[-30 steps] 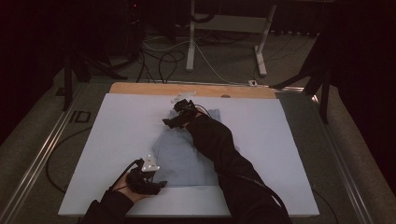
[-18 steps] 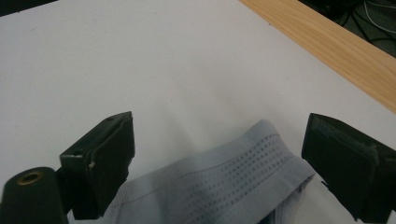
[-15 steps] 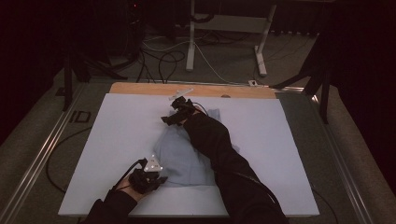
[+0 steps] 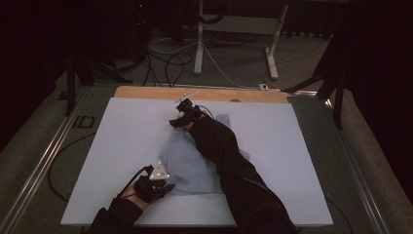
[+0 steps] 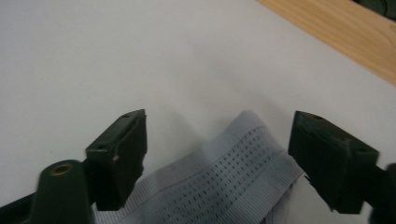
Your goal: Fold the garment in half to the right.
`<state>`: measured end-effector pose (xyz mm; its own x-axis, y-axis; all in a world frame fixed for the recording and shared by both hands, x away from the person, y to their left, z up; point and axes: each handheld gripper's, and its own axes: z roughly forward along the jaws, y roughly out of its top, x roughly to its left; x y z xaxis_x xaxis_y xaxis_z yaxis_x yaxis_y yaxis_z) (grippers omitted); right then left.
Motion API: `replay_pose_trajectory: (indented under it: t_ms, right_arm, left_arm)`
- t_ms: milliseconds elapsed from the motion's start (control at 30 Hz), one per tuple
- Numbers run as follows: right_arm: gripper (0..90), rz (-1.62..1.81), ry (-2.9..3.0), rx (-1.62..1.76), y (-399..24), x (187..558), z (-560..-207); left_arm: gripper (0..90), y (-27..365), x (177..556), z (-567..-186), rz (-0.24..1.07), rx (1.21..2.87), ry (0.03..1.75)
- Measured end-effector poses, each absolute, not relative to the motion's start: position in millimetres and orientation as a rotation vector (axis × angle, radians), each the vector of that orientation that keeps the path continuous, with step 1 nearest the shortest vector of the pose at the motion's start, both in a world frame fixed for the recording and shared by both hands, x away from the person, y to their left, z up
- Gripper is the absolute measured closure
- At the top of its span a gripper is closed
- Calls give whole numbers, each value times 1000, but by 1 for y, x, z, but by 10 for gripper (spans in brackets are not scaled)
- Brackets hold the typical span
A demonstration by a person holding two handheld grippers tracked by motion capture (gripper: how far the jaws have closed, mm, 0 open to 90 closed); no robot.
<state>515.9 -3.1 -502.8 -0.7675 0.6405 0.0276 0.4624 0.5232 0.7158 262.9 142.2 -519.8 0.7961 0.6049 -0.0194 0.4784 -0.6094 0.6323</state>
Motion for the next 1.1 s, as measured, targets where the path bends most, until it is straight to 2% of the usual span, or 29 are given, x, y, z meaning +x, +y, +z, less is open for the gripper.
replay_pose_trajectory:
  t_ms: [33, 367, 400, 567, 600, 733, 767, 800, 867, 1100]
  right_arm:
    - [242, 1065, 2532, 945, -1, 516, -504]
    - [360, 957, 2553, 933, 7, 521, -512]
    - [414, 926, 2543, 928, 9, 521, -514]
    - [500, 893, 2549, 929, 9, 523, -516]
    - [552, 872, 2559, 914, 10, 524, -517]
    - [666, 833, 2584, 849, 12, 521, -518]
    - [666, 833, 2584, 849, 12, 521, -518]
    - [727, 819, 2597, 828, 13, 520, -517]
    - [776, 793, 2596, 798, 16, 518, -517]
    - [845, 740, 2596, 759, 19, 516, -514]
  left_arm:
    - [866, 142, 263, -520, 260, 2342, 797]
    - [866, 142, 263, -520, 266, 2342, 796]
    - [866, 143, 263, -520, 263, 2340, 799]
    - [867, 142, 263, -520, 264, 2341, 795]
    - [867, 143, 263, -520, 259, 2338, 799]
    - [867, 142, 263, -520, 256, 2339, 798]
    - [867, 142, 263, -520, 256, 2339, 798]
    - [867, 142, 263, -521, 257, 2339, 799]
    - [867, 142, 263, -521, 258, 2344, 798]
    - [870, 143, 264, -521, 250, 2340, 802]
